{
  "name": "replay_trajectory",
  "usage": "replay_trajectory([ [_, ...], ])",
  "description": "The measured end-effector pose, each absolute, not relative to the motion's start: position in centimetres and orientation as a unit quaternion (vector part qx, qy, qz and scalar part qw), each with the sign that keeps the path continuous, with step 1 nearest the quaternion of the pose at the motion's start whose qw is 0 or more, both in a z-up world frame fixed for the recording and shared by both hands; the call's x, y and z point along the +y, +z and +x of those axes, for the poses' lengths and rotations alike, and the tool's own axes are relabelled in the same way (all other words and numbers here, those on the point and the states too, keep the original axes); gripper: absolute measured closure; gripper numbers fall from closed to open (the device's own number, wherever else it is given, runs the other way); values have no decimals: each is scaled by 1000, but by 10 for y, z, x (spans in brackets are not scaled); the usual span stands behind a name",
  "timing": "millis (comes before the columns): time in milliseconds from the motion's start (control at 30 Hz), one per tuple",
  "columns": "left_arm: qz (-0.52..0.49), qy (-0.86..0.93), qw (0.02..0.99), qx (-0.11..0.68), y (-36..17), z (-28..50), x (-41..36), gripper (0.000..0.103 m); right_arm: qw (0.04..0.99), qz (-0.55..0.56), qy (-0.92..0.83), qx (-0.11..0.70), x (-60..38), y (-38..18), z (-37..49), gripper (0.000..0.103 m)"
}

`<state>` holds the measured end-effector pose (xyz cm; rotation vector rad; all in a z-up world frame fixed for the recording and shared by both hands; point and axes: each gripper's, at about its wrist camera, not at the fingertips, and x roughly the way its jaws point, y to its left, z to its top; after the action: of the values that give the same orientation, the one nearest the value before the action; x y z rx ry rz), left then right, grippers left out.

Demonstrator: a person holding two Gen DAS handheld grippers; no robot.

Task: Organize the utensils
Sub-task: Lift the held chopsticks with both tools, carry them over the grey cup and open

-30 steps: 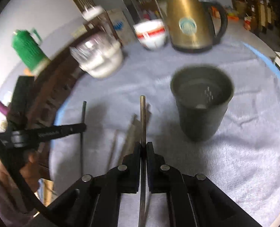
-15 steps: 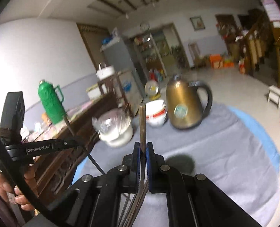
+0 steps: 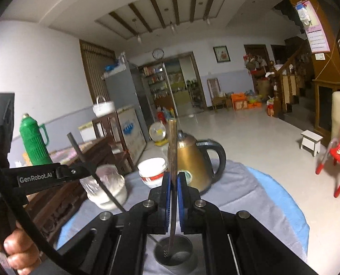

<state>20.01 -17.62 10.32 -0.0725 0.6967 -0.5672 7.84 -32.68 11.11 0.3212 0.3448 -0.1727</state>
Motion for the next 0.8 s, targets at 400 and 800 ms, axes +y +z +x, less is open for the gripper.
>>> replay_trajectory([
  [400, 1, -266, 868, 420, 36, 204, -180, 97, 942, 210, -72, 253, -348, 45, 88, 94],
  [800, 10, -270, 869, 415, 29, 167, -99, 55, 924, 313, 2, 220, -362, 24, 48, 33],
])
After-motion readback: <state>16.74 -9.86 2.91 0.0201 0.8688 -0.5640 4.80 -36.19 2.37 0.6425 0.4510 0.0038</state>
